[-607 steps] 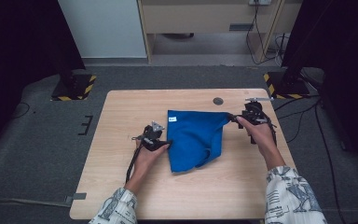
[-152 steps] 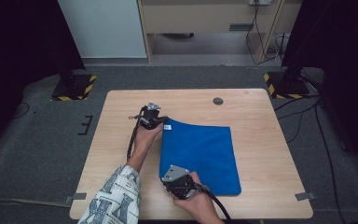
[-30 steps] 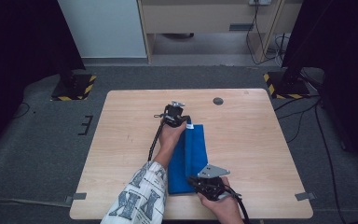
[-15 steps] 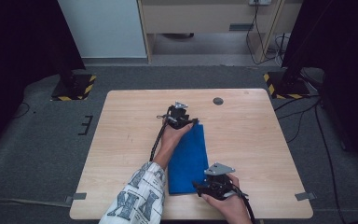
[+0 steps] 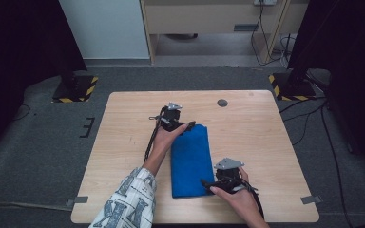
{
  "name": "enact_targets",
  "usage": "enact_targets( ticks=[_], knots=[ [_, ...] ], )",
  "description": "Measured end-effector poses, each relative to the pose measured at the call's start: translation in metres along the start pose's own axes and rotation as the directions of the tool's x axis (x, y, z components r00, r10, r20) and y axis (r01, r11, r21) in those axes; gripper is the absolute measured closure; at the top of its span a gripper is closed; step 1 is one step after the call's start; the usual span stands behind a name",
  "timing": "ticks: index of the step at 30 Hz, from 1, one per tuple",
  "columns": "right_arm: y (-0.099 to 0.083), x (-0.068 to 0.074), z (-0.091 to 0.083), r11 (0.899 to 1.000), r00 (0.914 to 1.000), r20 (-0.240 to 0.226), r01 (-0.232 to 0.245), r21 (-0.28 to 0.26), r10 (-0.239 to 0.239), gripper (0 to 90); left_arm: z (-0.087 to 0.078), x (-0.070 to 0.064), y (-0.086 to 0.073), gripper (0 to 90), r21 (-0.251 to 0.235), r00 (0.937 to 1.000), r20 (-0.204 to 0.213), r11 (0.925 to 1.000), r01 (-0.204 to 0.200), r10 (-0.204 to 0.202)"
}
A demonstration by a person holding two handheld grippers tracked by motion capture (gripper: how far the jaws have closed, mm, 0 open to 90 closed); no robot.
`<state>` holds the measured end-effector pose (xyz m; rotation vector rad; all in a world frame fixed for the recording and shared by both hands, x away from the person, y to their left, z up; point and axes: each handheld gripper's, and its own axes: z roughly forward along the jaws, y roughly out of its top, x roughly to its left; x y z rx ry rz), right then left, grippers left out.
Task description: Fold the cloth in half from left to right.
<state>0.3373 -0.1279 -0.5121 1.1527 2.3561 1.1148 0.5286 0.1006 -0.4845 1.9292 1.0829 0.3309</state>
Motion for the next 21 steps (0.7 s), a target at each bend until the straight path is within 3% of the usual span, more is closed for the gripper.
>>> enact_targets(
  ticks=[2, 5, 8, 12, 19, 21],
  knots=[
    [0.004, -0.005, 0.002, 1.000, 0.9999, -0.007, -0.014, -0.009, 0.014, 8.2, -0.002, 0.001, -0.001, 12.8, -0.003, 1.0000, -0.002, 1.0000, -0.005, 0.005],
    [0.009, -0.010, 0.004, 0.996, 0.9961, -0.032, -0.083, -0.031, 0.082, 9.5, -0.005, 0.005, -0.004, 9.9, 0.029, 0.9995, -0.010, 0.9991, -0.031, 0.031],
    [0.012, -0.011, 0.008, 0.997, 0.9974, -0.016, -0.071, -0.025, 0.070, 9.6, -0.007, 0.007, -0.006, 10.0, 0.029, 0.9988, -0.030, 0.9988, -0.038, 0.039],
    [0.016, -0.016, 0.020, 0.997, 0.9972, -0.010, -0.073, 0.004, 0.073, 10.6, -0.012, 0.007, -0.011, 11.0, 0.039, 0.9998, -0.012, 0.9991, -0.018, 0.019],
    [0.032, -0.028, 0.041, 0.995, 0.9950, 0.015, -0.099, 0.020, 0.099, 13.1, -0.022, 0.006, -0.017, 11.3, 0.066, 0.9973, -0.042, 0.9962, -0.057, 0.060],
    [0.040, -0.033, 0.044, 0.996, 0.9955, 0.023, -0.092, 0.011, 0.092, 14.6, -0.024, 0.011, -0.020, 11.3, 0.097, 0.9960, -0.057, 0.9933, -0.064, 0.069]
  ],
)
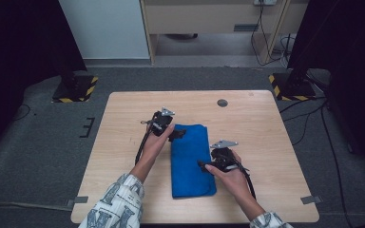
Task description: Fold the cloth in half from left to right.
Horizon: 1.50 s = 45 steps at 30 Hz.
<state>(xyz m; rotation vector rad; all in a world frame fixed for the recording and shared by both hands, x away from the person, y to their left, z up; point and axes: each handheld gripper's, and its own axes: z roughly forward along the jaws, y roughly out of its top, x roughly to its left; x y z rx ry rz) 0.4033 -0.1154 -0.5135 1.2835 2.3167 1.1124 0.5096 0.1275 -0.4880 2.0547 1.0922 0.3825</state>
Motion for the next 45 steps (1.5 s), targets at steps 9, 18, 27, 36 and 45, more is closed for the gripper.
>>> enact_targets(
  ticks=[9, 18, 27, 36, 45],
  knots=[
    [0.031, -0.021, 0.021, 1.000, 0.9994, 0.033, 0.002, 0.009, -0.003, 17.4, -0.002, 0.010, -0.006, 14.4, 0.001, 0.9996, -0.029, 1.0000, 0.000, 0.000],
    [0.070, -0.033, 0.055, 1.000, 0.9994, 0.032, 0.008, 0.017, -0.009, 30.9, 0.009, 0.021, -0.010, 18.2, 0.030, 0.9991, -0.017, 0.9988, 0.038, -0.038],
    [0.084, -0.041, 0.068, 0.999, 0.9967, 0.082, -0.001, 0.033, -0.002, 47.0, 0.010, 0.027, -0.013, 24.4, 0.049, 0.9985, -0.021, 0.9974, 0.052, -0.051],
    [0.084, -0.055, 0.087, 0.999, 0.9917, 0.127, -0.023, 0.045, 0.017, 47.7, 0.012, 0.032, -0.013, 29.8, 0.049, 0.9979, -0.034, 0.9972, 0.056, -0.054],
    [0.085, -0.061, 0.098, 0.997, 0.9869, 0.158, -0.044, 0.065, 0.033, 42.9, 0.026, 0.033, -0.019, 32.8, 0.066, 0.9974, -0.033, 0.9956, 0.066, -0.064]
  ],
)
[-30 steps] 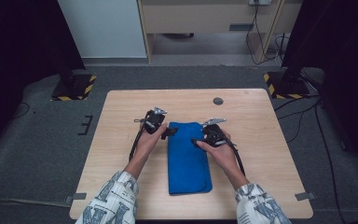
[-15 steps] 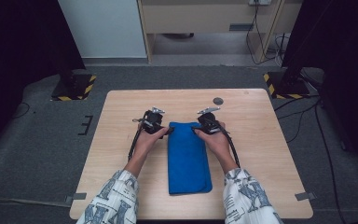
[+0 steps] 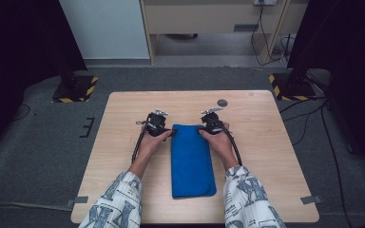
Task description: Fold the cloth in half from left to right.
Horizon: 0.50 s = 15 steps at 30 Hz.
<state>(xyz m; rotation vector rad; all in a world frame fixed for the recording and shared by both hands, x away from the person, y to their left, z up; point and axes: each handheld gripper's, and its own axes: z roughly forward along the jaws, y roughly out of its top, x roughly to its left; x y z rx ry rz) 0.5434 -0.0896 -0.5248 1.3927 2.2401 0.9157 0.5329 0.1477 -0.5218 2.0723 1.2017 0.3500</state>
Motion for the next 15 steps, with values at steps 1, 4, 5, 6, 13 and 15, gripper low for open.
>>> enact_targets(
  ticks=[1, 4, 5, 6, 13, 15],
  knots=[
    [-0.0010, -0.0006, 0.0018, 1.000, 0.9999, -0.007, -0.008, 0.007, 0.009, 42.5, 0.0024, -0.0015, -0.0004, 33.9, 0.005, 1.0000, -0.006, 1.0000, -0.004, 0.004],
    [-0.0010, -0.0010, 0.0020, 1.000, 0.9999, -0.010, -0.014, 0.003, 0.014, 44.9, 0.0042, -0.0015, -0.0009, 37.3, 0.005, 1.0000, -0.005, 1.0000, -0.001, 0.001],
    [-0.0013, 0.0003, 0.0016, 1.000, 0.9999, -0.015, -0.004, 0.003, 0.004, 48.2, 0.0053, -0.0011, -0.0015, 38.2, 0.003, 1.0000, -0.005, 1.0000, -0.002, 0.002],
    [-0.0016, 0.0012, 0.0012, 1.000, 0.9998, -0.020, 0.005, 0.004, -0.005, 53.6, 0.0053, -0.0009, -0.0016, 39.0, 0.002, 1.0000, -0.006, 1.0000, -0.001, 0.001],
    [-0.0035, 0.0040, -0.0018, 1.000, 0.9950, -0.095, 0.029, 0.010, -0.028, 80.7, 0.0032, -0.0053, -0.0060, 66.1, -0.014, 0.9991, 0.037, 0.9998, -0.017, 0.018],
    [-0.0040, 0.0058, -0.0026, 0.999, 0.9945, -0.098, 0.038, 0.007, -0.037, 83.2, 0.0032, -0.0061, -0.0074, 73.0, -0.020, 0.9987, 0.050, 0.9998, -0.010, 0.011]
  ],
)
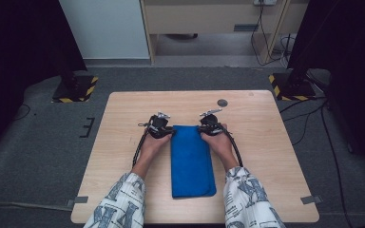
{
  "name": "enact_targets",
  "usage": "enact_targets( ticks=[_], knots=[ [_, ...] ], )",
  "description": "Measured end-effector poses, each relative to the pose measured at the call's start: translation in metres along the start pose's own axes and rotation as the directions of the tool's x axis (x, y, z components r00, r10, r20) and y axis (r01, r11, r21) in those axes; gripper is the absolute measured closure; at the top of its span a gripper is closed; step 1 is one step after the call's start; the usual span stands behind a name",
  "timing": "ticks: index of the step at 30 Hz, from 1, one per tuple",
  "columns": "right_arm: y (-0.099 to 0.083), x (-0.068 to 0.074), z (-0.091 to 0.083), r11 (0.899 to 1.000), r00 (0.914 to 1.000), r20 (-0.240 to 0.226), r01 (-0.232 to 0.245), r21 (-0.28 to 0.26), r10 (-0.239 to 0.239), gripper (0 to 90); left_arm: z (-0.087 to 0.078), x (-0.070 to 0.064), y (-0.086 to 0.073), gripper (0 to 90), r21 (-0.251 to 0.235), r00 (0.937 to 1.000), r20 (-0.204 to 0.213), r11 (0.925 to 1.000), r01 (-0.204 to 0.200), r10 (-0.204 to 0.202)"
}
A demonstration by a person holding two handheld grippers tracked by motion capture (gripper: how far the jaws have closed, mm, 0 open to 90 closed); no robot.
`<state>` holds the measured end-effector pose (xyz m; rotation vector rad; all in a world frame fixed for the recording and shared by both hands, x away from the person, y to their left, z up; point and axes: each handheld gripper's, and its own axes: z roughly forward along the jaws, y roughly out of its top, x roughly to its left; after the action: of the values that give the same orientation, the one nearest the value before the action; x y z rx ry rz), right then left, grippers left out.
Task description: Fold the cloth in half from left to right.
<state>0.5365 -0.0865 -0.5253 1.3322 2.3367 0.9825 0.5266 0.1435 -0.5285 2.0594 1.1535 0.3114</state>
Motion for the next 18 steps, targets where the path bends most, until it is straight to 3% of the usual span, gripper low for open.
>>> enact_targets(
  ticks=[6, 18],
  knots=[
    [0.000, 0.001, -0.010, 0.999, 0.9996, -0.025, -0.016, -0.046, 0.015, 84.6, 0.001, -0.003, 0.000, 86.0, -0.001, 0.9999, 0.009, 1.0000, 0.009, -0.009],
    [0.002, 0.002, -0.032, 0.993, 0.9994, -0.022, -0.028, -0.117, 0.025, 84.5, -0.018, -0.011, 0.012, 87.4, -0.093, 0.9999, -0.001, 0.9956, -0.015, 0.015]
  ],
)
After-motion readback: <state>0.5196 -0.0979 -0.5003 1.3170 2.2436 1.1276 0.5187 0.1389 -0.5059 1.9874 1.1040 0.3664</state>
